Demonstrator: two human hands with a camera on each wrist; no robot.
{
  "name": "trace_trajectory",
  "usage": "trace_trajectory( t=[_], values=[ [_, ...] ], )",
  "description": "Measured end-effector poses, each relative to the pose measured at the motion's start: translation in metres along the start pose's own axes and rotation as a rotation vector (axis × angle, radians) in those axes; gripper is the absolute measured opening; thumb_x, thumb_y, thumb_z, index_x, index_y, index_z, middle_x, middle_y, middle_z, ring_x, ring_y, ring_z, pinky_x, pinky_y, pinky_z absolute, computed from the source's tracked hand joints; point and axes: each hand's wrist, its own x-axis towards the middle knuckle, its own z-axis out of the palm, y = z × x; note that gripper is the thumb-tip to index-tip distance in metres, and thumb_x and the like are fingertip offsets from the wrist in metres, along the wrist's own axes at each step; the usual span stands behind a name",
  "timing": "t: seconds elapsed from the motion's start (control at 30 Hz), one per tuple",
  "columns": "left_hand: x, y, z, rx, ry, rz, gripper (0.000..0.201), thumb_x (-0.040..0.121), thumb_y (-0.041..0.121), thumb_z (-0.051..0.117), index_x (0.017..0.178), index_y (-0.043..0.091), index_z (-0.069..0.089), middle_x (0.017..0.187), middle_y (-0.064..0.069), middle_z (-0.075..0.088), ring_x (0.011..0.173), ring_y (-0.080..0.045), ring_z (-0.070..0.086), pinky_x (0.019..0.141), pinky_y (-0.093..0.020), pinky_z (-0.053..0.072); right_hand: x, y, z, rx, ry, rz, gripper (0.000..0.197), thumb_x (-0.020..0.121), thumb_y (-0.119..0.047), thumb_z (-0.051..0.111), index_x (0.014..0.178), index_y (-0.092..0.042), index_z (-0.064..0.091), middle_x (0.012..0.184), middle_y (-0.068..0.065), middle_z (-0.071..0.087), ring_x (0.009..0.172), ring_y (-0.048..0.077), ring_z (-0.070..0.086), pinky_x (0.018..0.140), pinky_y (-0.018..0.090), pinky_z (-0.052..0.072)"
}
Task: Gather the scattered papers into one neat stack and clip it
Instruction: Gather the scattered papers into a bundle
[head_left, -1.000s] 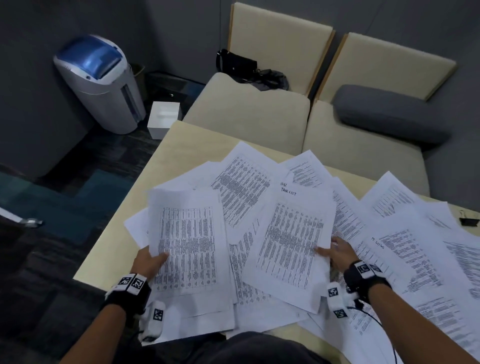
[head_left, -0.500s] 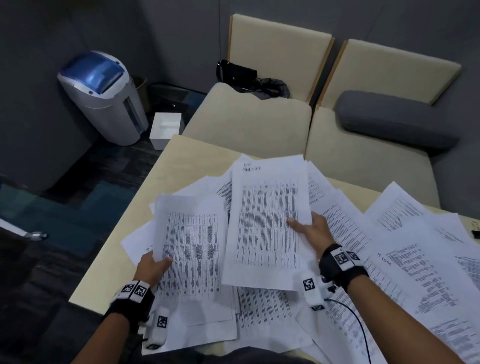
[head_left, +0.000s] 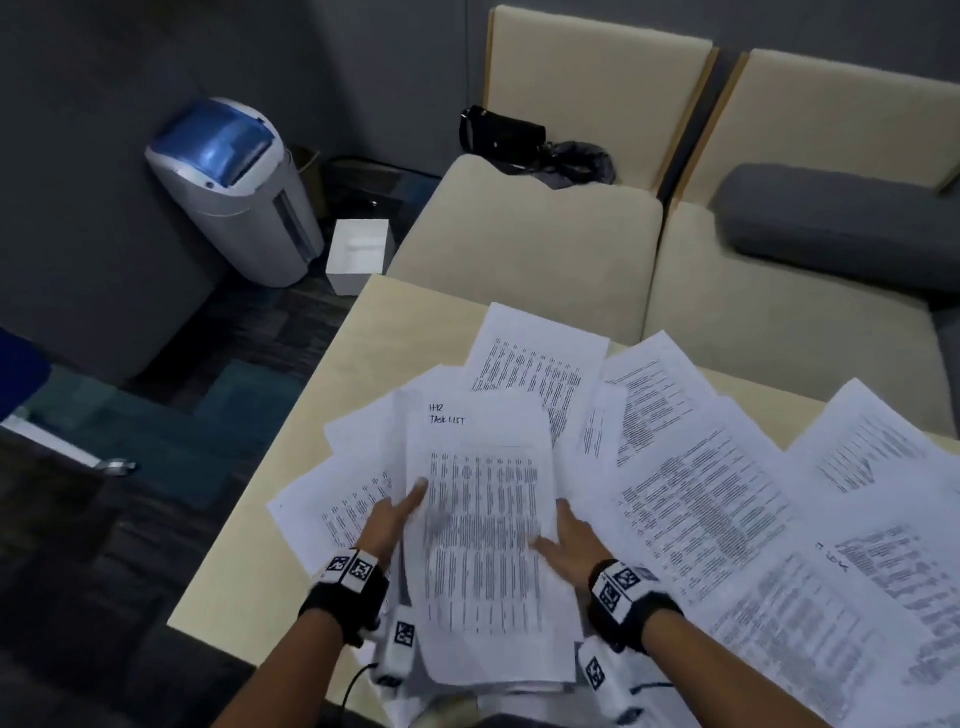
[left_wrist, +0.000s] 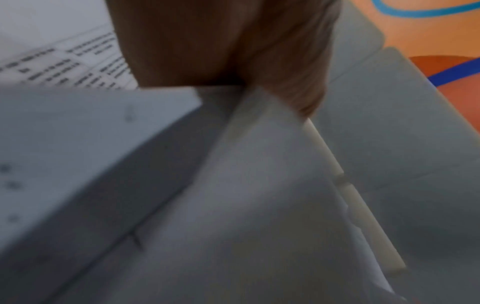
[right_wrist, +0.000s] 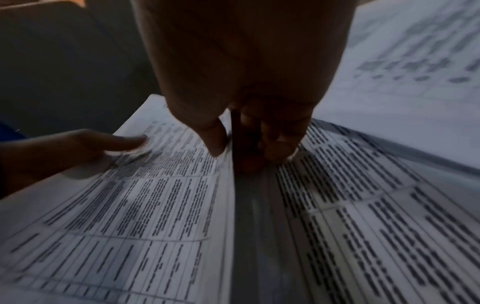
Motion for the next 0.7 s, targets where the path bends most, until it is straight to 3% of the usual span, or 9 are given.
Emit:
trace_trajectory(
  t=[0.1,0.17,0.23,0.33,0.4,0.5,0.57,0.63,0.7],
  values=[
    [-0.002,0.003,0.004,0.181,-0.036,0.101,0.044,0.067,0.043,0.081,0.079,0.008,0.058,0.07,-0.002,0.057,0.06,-0.017,0.056,0.06,-0.031,0.052,0.002,-0.002,0.011,-0.179,-0.021,-0.078,0.064,0.1,-0.037,0.044,0.15,-0.007,0.018,0.137,0.015,0.051,0.124,0.028,0.052,0.103,0.033,0.042],
    [-0.01,0.013,0.003,0.204,-0.032,0.188,0.037,0.074,0.026,0.081,0.083,-0.003,0.06,0.067,-0.009,0.056,0.057,-0.02,0.055,0.052,-0.03,0.051,0.003,-0.003,0.0,-0.114,0.155,-0.089,0.053,0.092,-0.04,0.058,0.134,-0.013,0.041,0.125,0.007,0.054,0.115,0.023,0.055,0.098,0.034,0.047],
    [-0.022,0.031,0.002,0.156,-0.052,0.267,0.035,0.078,0.016,0.079,0.089,-0.012,0.062,0.066,-0.009,0.059,0.056,-0.02,0.057,0.048,-0.026,0.049,0.001,-0.006,-0.025,0.2,0.305,-0.078,0.061,0.08,-0.043,0.074,0.128,-0.018,0.047,0.119,-0.003,0.051,0.111,0.017,0.055,0.093,0.03,0.047],
    [-0.052,0.074,0.003,0.077,-0.103,0.388,0.022,0.078,0.006,0.076,0.096,-0.006,0.069,0.079,-0.005,0.076,0.074,-0.018,0.072,0.064,-0.027,0.057,-0.02,-0.022,-0.075,0.638,0.201,-0.21,0.097,0.052,-0.053,0.09,0.133,-0.02,0.049,0.131,-0.003,0.058,0.119,0.017,0.056,0.104,0.043,0.045],
    [-0.068,0.098,0.008,0.036,-0.154,0.455,0.027,0.078,0.003,0.075,0.104,-0.002,0.068,0.094,-0.007,0.077,0.089,-0.021,0.073,0.075,-0.035,0.06,-0.042,-0.042,-0.103,0.697,0.186,-0.38,0.086,0.046,-0.046,0.094,0.121,-0.024,0.059,0.12,-0.001,0.069,0.112,0.017,0.065,0.1,0.043,0.049],
    [-0.092,0.123,0.02,-0.015,-0.192,0.57,0.036,0.078,-0.004,0.073,0.111,0.006,0.065,0.104,-0.007,0.075,0.098,-0.023,0.071,0.082,-0.035,0.059,-0.08,-0.076,-0.13,0.7,0.262,-0.565,0.065,0.055,-0.021,0.089,0.113,-0.023,0.061,0.111,-0.001,0.073,0.107,0.014,0.068,0.094,0.034,0.053],
    [-0.101,0.133,0.026,-0.088,-0.173,0.624,0.038,0.078,-0.01,0.07,0.108,0.012,0.064,0.1,-0.002,0.076,0.095,-0.02,0.071,0.081,-0.033,0.059,-0.096,-0.087,-0.137,0.737,0.322,-0.663,0.06,0.059,-0.014,0.085,0.114,-0.016,0.062,0.109,0.002,0.073,0.105,0.017,0.069,0.091,0.032,0.054],
    [-0.101,0.138,0.028,-0.133,-0.146,0.641,0.037,0.079,-0.012,0.067,0.103,0.015,0.065,0.097,0.001,0.076,0.093,-0.019,0.072,0.081,-0.034,0.059,-0.1,-0.086,-0.135,0.758,0.37,-0.697,0.059,0.062,-0.008,0.084,0.116,-0.013,0.061,0.11,0.003,0.073,0.105,0.017,0.069,0.089,0.03,0.055],
    [-0.095,0.134,0.028,-0.12,-0.124,0.62,0.035,0.079,-0.008,0.07,0.1,0.019,0.066,0.095,0.004,0.077,0.09,-0.016,0.072,0.081,-0.037,0.06,-0.094,-0.078,-0.125,0.728,0.359,-0.683,0.055,0.067,-0.001,0.083,0.114,-0.019,0.061,0.11,0.001,0.072,0.104,0.015,0.069,0.087,0.029,0.056]
  ],
)
